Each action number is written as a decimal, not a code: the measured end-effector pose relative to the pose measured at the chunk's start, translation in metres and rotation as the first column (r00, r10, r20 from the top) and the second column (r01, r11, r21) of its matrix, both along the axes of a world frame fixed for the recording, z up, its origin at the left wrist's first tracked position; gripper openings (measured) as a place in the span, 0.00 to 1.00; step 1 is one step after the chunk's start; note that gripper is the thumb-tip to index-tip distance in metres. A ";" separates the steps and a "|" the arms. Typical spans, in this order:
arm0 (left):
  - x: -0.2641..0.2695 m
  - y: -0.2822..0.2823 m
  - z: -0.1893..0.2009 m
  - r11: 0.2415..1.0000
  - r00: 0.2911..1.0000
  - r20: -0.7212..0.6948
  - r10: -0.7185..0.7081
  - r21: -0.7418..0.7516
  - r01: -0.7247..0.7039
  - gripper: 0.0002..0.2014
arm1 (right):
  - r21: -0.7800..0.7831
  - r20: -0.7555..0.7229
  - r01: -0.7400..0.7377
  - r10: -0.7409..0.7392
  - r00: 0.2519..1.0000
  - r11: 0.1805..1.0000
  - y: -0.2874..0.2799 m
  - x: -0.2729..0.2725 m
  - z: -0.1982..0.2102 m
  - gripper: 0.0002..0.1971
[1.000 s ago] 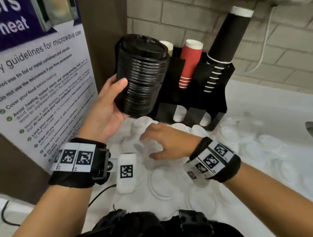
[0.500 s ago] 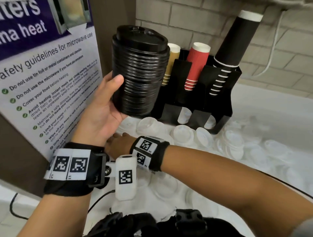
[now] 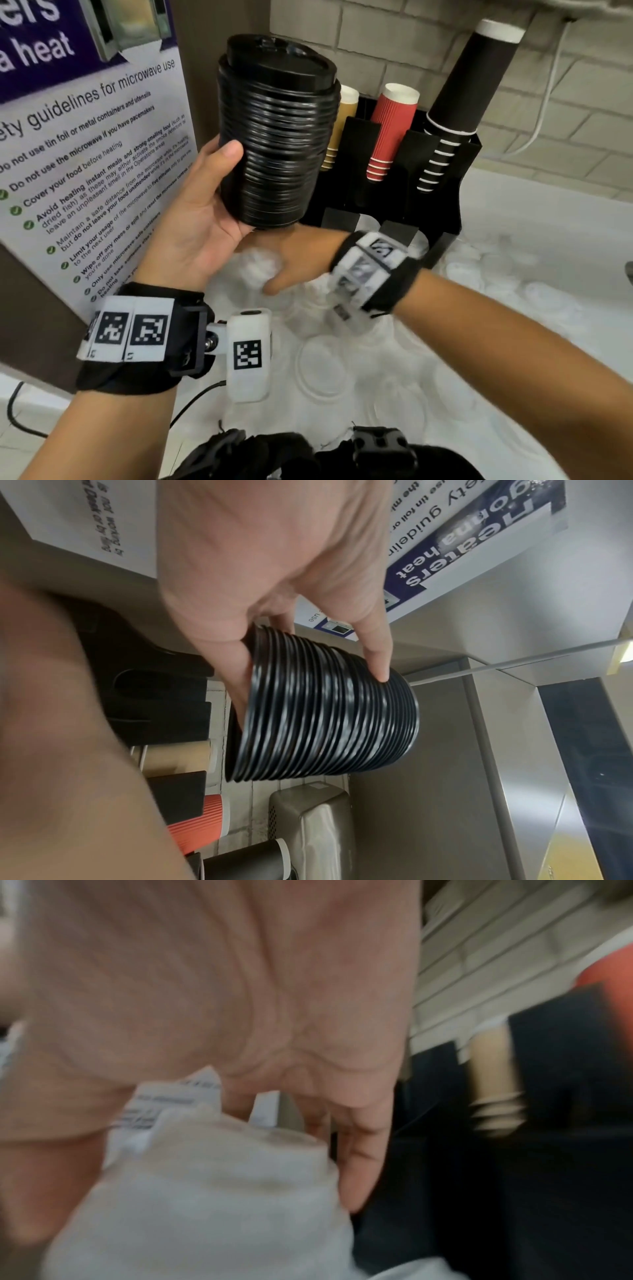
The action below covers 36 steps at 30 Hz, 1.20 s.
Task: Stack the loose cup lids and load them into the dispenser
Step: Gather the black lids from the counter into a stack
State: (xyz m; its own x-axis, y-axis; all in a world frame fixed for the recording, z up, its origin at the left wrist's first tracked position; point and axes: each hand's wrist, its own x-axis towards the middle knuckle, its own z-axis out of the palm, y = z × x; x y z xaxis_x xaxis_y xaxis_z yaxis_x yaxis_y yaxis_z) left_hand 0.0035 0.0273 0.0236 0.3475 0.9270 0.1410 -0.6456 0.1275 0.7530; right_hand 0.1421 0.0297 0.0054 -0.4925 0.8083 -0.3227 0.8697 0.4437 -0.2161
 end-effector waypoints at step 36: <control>0.003 -0.001 -0.025 0.998 1.000 -0.016 0.007 -0.063 -0.008 0.31 | 0.029 0.398 0.145 -0.144 0.906 0.989 -0.025 0.097 -0.015 0.43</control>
State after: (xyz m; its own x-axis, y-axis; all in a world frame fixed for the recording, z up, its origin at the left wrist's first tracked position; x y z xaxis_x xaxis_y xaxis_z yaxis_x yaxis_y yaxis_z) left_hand 0.0065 0.0260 -0.0009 0.3421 0.9365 0.0770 -0.6347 0.1699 0.7538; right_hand 0.2389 0.0042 -0.0094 -0.2009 0.8602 -0.4686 0.9383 0.3065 0.1603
